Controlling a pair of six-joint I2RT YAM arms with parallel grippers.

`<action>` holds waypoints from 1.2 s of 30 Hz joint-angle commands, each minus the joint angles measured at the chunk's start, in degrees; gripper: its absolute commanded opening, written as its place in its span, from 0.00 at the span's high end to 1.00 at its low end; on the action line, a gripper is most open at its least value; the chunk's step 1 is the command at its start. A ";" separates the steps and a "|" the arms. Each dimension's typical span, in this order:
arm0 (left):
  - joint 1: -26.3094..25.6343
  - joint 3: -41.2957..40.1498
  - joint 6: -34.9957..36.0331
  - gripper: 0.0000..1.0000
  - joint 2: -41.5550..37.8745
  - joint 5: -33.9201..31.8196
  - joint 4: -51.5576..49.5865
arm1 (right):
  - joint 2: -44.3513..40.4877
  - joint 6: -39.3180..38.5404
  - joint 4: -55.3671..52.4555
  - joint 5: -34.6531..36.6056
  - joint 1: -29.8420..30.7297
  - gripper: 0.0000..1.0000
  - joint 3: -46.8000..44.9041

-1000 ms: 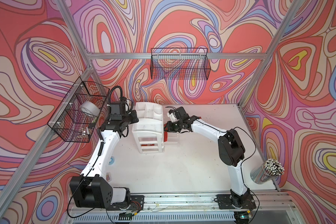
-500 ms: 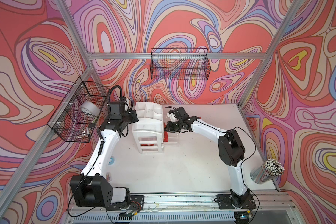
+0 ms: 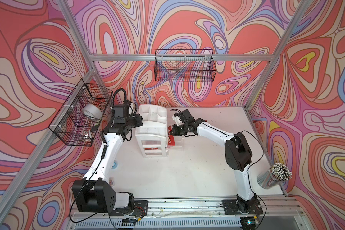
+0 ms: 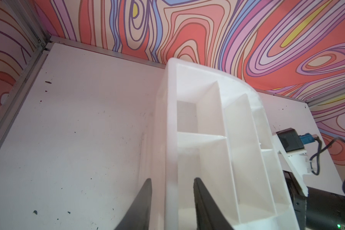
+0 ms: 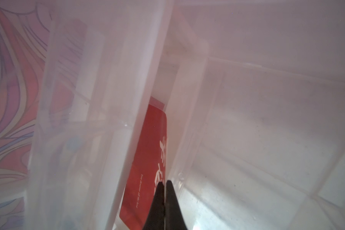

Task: Take the postcards out of the drawer
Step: Pick up the postcard from the drawer.

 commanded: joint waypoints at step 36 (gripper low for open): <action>-0.22 2.57 1.56 0.57 -8.07 -1.66 -1.14 | -9.41 -12.21 -9.83 5.55 -5.63 1.00 9.09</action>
